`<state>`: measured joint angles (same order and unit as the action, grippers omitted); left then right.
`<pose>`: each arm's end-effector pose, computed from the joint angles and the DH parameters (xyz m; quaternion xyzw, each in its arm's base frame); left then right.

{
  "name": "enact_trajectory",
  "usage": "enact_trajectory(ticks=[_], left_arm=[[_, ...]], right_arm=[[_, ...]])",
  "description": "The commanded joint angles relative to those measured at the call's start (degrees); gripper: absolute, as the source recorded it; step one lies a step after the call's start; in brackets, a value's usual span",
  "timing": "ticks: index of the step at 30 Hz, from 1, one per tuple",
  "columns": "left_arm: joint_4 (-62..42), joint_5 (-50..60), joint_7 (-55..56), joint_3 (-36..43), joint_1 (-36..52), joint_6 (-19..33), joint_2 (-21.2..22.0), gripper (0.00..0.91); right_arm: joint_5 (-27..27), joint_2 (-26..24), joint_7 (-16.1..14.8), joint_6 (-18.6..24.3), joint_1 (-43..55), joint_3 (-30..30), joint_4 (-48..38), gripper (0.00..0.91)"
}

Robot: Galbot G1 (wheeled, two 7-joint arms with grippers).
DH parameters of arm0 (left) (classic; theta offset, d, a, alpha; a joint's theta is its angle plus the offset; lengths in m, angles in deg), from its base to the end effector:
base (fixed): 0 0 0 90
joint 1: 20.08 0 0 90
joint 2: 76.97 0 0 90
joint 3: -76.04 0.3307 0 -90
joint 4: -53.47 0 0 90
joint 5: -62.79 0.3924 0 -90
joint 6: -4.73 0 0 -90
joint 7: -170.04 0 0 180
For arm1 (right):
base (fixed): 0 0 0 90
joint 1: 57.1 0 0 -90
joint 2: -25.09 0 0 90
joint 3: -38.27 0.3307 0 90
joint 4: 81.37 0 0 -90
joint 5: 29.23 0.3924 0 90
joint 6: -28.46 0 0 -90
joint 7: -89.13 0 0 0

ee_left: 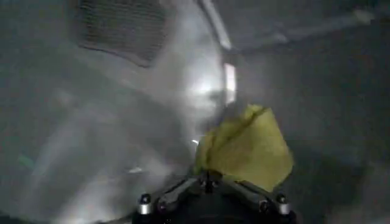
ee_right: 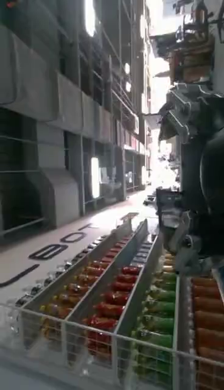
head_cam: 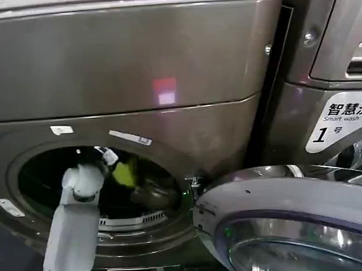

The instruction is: Grasp the clothes from the dryer.

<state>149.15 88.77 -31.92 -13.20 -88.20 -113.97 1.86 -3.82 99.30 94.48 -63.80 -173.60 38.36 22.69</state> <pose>0.4694 0.0515 -0.1211 -0.0475 -0.9566 -0.2810 0.0611 -0.0554 -0.4303 -0.1097 0.6423 0.7362 -0.1517 0.1497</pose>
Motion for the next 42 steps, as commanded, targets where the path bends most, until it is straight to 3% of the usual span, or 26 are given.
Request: enact_trajectory(ticks=[1, 4, 8, 37, 42], left_arm=[[1.72, -15.49, 23.81, -0.63, 1.77, -4.19, 3.42, 0.0], [1.81, -16.76, 24.96, -0.81, 1.86, -4.6, 3.88, 0.0], [1.93, -17.01, 25.13, -0.81, 1.32, -4.49, 4.23, 0.0], [1.93, -18.81, 24.86, -0.75, -0.12, -3.88, 4.17, 0.0], [2.1, -18.94, 24.71, -0.55, -0.29, -4.05, 4.38, 0.0]], right_arm=[[0.08, -0.11, 0.0, -0.01, 0.04, 0.03, 0.18, 0.907], [-0.31, 0.05, 0.7, -2.94, 0.04, 0.16, 1.58, 0.907], [1.08, -0.08, 0.67, -0.08, 0.08, -0.33, 1.28, 0.907], [-0.87, 0.01, 0.88, -0.19, -0.64, 0.73, 0.23, 0.907], [-0.6, -0.17, 1.54, -2.07, -0.67, 1.51, 0.78, 0.907]])
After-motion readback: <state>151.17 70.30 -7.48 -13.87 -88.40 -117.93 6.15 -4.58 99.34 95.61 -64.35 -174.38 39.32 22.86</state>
